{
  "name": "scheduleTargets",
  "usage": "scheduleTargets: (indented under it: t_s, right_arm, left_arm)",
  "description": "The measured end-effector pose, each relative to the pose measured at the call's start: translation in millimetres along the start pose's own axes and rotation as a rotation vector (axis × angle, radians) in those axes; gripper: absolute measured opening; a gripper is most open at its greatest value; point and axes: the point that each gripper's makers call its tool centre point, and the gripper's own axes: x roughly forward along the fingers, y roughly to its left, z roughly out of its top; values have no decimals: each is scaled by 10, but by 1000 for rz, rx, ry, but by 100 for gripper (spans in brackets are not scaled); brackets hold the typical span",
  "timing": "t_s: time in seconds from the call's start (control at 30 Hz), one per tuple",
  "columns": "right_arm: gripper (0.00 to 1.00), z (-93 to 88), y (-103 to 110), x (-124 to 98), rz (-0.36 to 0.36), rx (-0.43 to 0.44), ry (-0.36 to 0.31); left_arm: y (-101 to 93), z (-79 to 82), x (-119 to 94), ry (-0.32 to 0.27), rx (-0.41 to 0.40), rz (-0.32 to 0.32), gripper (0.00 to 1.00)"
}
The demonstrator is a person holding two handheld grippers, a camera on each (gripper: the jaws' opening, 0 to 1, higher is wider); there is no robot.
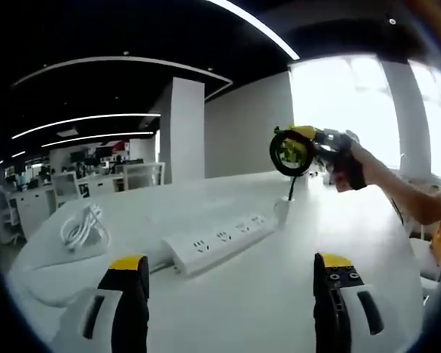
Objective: Straighten the power strip on the desk, plug the charger into it
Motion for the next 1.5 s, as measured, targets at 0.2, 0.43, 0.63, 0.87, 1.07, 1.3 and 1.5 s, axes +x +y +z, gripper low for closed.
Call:
scheduleTargets:
  t_s: [0.2,0.43,0.63,0.87,1.07,1.3,1.5]
  right_arm:
    - [7,11,200,22,21,-8,-38]
    - [7,24,340,67,52,7,-42]
    - [7,-23,428,89,70,0,-36]
    - [7,-77,489,122,94,15,-29]
    - [7,-135,547,159,108,15,-12]
    - [7,-146,582,204,123,24,-2]
    - [7,-177,647,208,135,27,4]
  left_arm:
    - [-29,12,-4,-7,4,-10,95]
    - [-101,21,59,2,34,-40,94]
    - [-246,143,176,-35,58,-113,95]
    - [-379,290,372,-105,152,-168,96]
    - [-474,387,526,-153,118,-197,97]
    - [-455,470,655,-185,106,-183,97]
    - [-453,523,747,-205,105,-180,94]
